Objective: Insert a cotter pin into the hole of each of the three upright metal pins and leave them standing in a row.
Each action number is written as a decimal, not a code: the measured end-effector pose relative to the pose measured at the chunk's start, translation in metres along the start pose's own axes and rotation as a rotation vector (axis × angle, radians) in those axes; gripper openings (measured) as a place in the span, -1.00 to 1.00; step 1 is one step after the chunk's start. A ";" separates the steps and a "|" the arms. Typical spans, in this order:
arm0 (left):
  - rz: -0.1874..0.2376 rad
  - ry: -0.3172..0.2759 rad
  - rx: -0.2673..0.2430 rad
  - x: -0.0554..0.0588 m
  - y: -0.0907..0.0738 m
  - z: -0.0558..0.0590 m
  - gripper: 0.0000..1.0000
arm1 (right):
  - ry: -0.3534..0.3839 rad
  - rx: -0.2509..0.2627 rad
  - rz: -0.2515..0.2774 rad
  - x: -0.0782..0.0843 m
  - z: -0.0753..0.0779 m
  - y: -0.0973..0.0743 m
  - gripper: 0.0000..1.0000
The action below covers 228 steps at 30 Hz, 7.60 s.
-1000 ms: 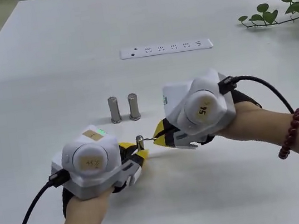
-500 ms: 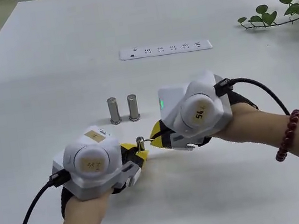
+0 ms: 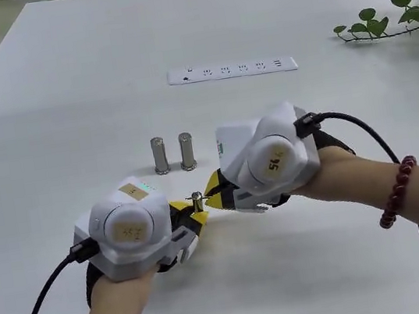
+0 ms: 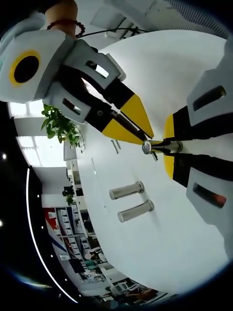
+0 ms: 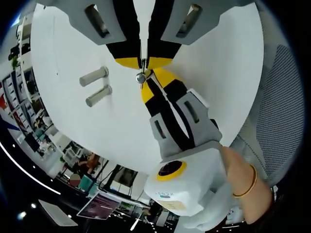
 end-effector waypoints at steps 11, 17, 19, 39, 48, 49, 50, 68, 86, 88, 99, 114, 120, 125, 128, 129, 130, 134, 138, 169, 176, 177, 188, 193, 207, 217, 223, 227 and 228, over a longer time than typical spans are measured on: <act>-0.003 -0.004 -0.003 0.000 0.000 0.000 -0.88 | 0.032 0.008 0.009 0.004 0.001 -0.012 -0.97; -0.005 -0.013 -0.007 0.000 0.000 0.000 -0.88 | 0.010 0.006 -0.005 0.008 0.000 -0.013 -1.00; -0.006 -0.006 -0.007 0.000 0.000 0.000 -0.88 | 0.002 0.005 -0.005 0.009 -0.001 -0.012 -1.00; -0.007 -0.012 -0.011 0.000 0.000 0.000 -0.88 | 0.018 0.009 0.018 0.002 0.002 -0.004 -1.00; -0.007 -0.012 -0.007 0.000 0.000 0.000 -0.89 | 0.077 0.010 0.035 0.003 0.002 -0.003 -1.00; -0.008 -0.010 -0.006 0.000 0.000 0.000 -0.89 | 0.091 0.009 0.040 0.003 0.003 -0.003 -1.00; -0.009 -0.009 -0.005 0.000 0.000 0.000 -0.89 | 0.121 0.012 0.046 0.004 0.003 -0.004 -0.99; -0.016 -0.034 -0.028 0.003 -0.003 -0.021 -0.89 | 0.563 0.057 0.219 0.013 0.018 -0.019 -0.65; -0.017 -0.033 -0.049 0.007 -0.002 -0.045 -0.89 | 0.653 0.075 0.253 0.021 0.016 -0.022 -0.63; -0.016 -0.031 -0.051 0.007 -0.002 -0.045 -0.89 | 0.658 0.079 0.254 0.021 0.016 -0.022 -0.63; -0.010 -0.037 -0.063 0.007 -0.002 -0.042 -0.88 | 0.677 0.078 0.250 0.025 0.016 -0.019 -0.64; -0.004 -0.047 -0.061 0.007 -0.006 -0.043 -0.52 | 0.706 0.097 0.271 0.027 0.024 -0.025 -0.65; 0.015 -0.079 -0.035 0.005 -0.011 -0.043 -0.23 | 0.731 0.128 0.306 0.028 0.034 -0.025 -0.62; 0.022 -0.069 -0.034 0.001 -0.020 -0.041 -0.08 | 0.770 0.141 0.335 0.023 0.041 -0.022 -0.58; 0.041 -0.066 -0.037 -0.005 -0.025 -0.041 0.01 | 0.780 0.156 0.353 0.019 0.044 -0.019 -0.53; 0.050 -0.072 -0.037 -0.007 -0.027 -0.041 0.05 | 0.780 0.165 0.359 0.016 0.046 -0.017 -0.52; 0.057 -0.080 -0.037 -0.009 -0.028 -0.041 0.09 | 0.782 0.175 0.362 0.017 0.050 -0.016 -0.51; 0.048 -0.067 -0.028 -0.011 -0.034 -0.039 0.26 | 0.770 0.201 0.371 0.012 0.059 -0.013 -0.45; 0.046 -0.070 -0.029 -0.012 -0.038 -0.040 0.37 | 0.756 0.223 0.379 0.006 0.067 -0.005 -0.43; 0.081 -0.098 -0.035 -0.024 -0.067 -0.029 0.87 | 0.838 0.290 0.381 0.006 0.089 0.055 -0.65; 0.098 -0.119 -0.049 -0.022 -0.071 -0.029 0.95 | 0.849 0.277 0.383 0.008 0.087 0.058 -0.71; 0.095 -0.113 -0.050 -0.022 -0.071 -0.029 0.96 | 0.849 0.277 0.384 0.008 0.086 0.058 -0.73; 0.076 -0.112 -0.054 -0.011 -0.069 -0.030 0.97 | 0.899 0.291 0.409 0.012 0.089 0.060 -0.81; 0.071 -0.100 -0.064 -0.010 -0.070 -0.033 0.96 | 0.867 0.303 0.385 0.010 0.087 0.058 -0.83; 0.094 -0.080 -0.064 -0.015 -0.071 -0.035 0.96 | 0.820 0.322 0.342 0.017 0.075 0.036 -0.85; 0.079 -0.045 -0.051 -0.017 -0.069 -0.033 0.96 | 0.818 0.345 0.305 0.030 0.053 0.017 -0.85; 0.077 -0.039 -0.042 -0.017 -0.068 -0.032 0.95 | 0.827 0.374 0.309 0.034 0.042 0.006 -0.85; 0.075 -0.034 -0.037 -0.017 -0.068 -0.031 0.95 | 0.823 0.384 0.302 0.036 0.034 0.001 -0.85; 0.075 -0.033 -0.037 -0.017 -0.068 -0.030 0.95 | 0.833 0.380 0.304 0.037 0.034 0.000 -0.85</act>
Point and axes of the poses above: the centre of the closed fingertips' face, and the gripper's own axes: y roughly forward along the fingers, z roughly to its right, x roughly out of its underside, the point moved 6 cm from there along -y, roughly backward along the fingers, and after that the axes turned 8 degrees about y, right-handed, at the moved point
